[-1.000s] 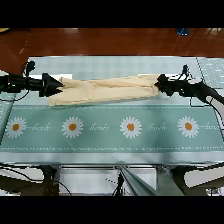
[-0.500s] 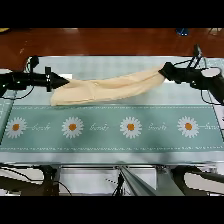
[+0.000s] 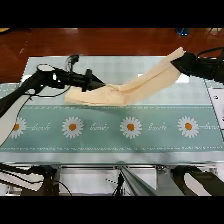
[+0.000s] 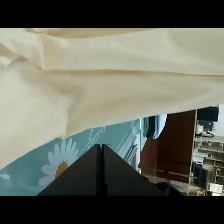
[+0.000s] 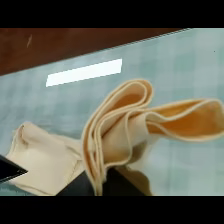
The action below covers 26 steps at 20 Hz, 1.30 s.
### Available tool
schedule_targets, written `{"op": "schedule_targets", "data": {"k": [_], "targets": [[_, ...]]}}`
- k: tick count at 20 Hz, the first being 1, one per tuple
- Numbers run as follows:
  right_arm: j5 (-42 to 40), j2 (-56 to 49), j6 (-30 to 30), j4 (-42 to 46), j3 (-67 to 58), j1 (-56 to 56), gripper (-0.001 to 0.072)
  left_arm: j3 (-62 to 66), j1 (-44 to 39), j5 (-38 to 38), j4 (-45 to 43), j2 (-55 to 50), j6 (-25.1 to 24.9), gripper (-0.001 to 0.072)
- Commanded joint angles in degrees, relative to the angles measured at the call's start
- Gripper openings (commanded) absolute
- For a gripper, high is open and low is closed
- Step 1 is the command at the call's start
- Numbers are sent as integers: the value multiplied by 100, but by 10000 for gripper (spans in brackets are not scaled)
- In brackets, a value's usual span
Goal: Fold the shirts.
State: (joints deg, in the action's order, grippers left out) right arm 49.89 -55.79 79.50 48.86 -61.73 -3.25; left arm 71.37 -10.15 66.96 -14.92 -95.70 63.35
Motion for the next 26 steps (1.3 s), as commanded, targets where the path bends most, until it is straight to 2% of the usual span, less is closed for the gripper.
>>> {"op": "schedule_targets", "data": {"k": [1, 5, 7, 11, 15, 18, 20, 23, 26], "targets": [[503, 525, 717, 1021, -7, 407, 21, -4, -857, -817, 39, -7, 192, 26], [518, 839, 1237, 1499, -7, 942, 22, -7, -1602, -1099, 37, -70, 249, 26], [525, 949, 1298, 1602, -7, 1056, 22, -4, -1945, -1272, 39, -210, 553, 26], [538, 1224, 1486, 1615, -7, 1156, 22, -2, -2636, -1515, 44, -570, 815, 26], [704, 1309, 1556, 1821, -4, 1156, 22, -2, -2826, -1790, 42, -575, 828, 25], [595, 1300, 1547, 1860, -4, 1158, 22, -2, -2146, -1620, 15, -122, 570, 25], [289, 1228, 1537, 1958, -4, 1403, 22, 0, -1381, -1456, -444, 448, 570, 24], [-422, 745, 1552, 1971, -4, 2094, 21, 0, -35, -977, -1154, 1366, 592, 24], [-1672, -98, 1633, 1956, -4, 2865, 22, 0, 1388, -404, -1475, 2197, 592, 24]]}}
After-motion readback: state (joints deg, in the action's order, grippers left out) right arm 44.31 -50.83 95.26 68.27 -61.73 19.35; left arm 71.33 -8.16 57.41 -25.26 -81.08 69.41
